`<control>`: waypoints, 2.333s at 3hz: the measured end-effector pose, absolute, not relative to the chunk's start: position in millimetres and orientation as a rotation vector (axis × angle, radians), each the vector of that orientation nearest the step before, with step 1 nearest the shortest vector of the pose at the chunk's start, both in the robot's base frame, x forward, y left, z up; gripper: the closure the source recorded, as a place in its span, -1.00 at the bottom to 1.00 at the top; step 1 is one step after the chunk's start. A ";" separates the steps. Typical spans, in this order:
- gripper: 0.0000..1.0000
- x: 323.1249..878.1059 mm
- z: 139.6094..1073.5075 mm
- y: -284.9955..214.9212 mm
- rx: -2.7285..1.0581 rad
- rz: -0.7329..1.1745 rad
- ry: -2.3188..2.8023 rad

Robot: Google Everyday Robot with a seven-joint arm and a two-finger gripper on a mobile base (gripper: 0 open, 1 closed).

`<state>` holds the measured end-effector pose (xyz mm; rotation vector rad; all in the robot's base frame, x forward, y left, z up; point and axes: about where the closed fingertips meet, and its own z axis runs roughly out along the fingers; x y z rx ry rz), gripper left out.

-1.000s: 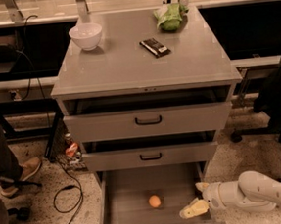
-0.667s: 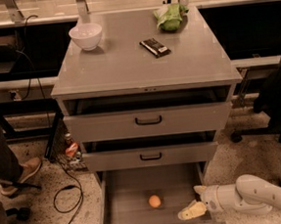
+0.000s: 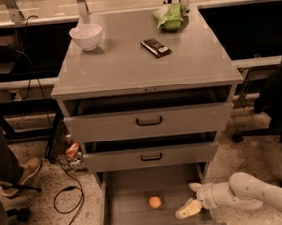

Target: Pick orange from bottom drawer and place on counter

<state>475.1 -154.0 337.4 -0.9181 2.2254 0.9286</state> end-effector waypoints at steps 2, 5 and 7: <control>-1.00 553.5 236.3 -121.8 -1.097 0.776 2.074; -1.00 566.6 143.6 -96.8 -1.190 0.729 2.068; -1.00 547.4 120.5 -73.4 -1.254 0.808 2.054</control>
Offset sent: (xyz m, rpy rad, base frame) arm 0.1165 0.0392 -0.1415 -0.1026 -0.2876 0.0778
